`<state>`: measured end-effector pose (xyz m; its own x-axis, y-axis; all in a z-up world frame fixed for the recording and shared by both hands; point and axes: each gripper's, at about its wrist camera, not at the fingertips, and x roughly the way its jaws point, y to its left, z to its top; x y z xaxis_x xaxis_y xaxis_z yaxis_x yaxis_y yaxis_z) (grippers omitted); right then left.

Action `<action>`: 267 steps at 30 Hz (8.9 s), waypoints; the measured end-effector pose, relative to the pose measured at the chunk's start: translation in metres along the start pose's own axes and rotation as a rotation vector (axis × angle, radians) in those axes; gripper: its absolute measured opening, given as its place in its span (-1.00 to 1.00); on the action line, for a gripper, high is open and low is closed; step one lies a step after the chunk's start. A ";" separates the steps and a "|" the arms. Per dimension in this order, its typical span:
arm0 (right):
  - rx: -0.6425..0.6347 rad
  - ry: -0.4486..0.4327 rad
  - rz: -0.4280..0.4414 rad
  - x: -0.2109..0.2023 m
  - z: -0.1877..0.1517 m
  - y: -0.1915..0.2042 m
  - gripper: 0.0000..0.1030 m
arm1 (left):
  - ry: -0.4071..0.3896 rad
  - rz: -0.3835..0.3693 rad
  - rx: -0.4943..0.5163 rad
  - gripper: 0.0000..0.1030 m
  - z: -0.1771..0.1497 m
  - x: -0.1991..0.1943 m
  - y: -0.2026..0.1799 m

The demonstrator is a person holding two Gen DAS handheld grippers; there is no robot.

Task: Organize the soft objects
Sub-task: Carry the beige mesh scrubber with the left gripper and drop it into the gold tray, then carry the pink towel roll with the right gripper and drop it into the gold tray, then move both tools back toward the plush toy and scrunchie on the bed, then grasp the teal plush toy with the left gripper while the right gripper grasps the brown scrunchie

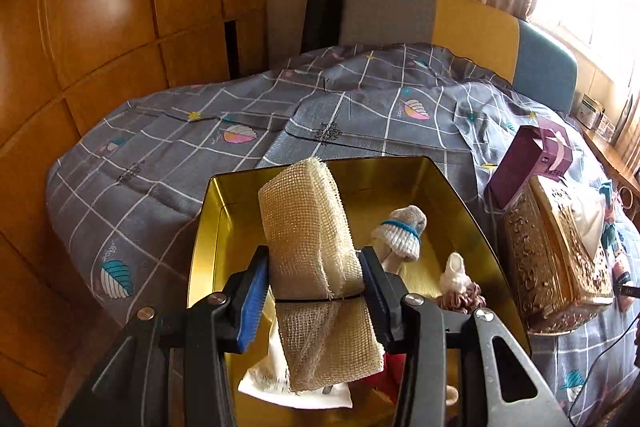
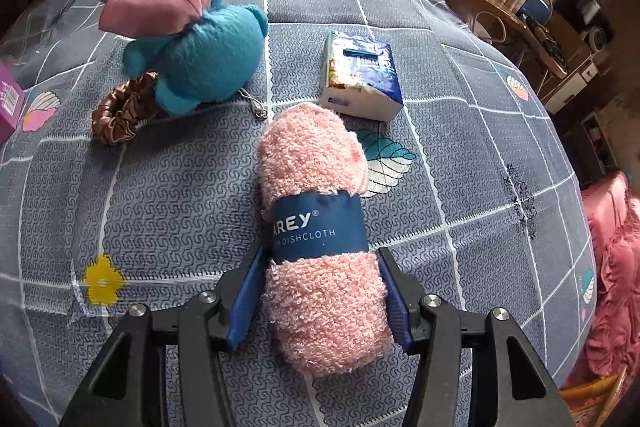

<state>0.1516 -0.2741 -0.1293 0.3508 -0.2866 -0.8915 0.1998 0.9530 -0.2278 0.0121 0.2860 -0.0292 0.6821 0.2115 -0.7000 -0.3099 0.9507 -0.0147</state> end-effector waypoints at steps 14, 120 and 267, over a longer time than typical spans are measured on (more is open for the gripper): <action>-0.016 -0.012 -0.021 -0.005 -0.003 0.002 0.07 | -0.038 -0.006 0.047 -0.13 -0.010 -0.011 -0.015; -0.779 -0.312 0.769 -0.230 -0.003 0.354 -0.27 | 0.066 -0.117 0.038 0.29 -0.038 -0.015 -0.008; 0.715 -0.095 0.581 -0.017 0.004 -0.117 0.68 | -0.026 -0.598 0.781 -0.03 0.068 0.014 -0.513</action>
<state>0.1261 -0.3812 -0.0856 0.6402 0.1801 -0.7468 0.4748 0.6715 0.5689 0.2258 -0.1835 0.0174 0.6015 -0.3572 -0.7145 0.6094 0.7835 0.1213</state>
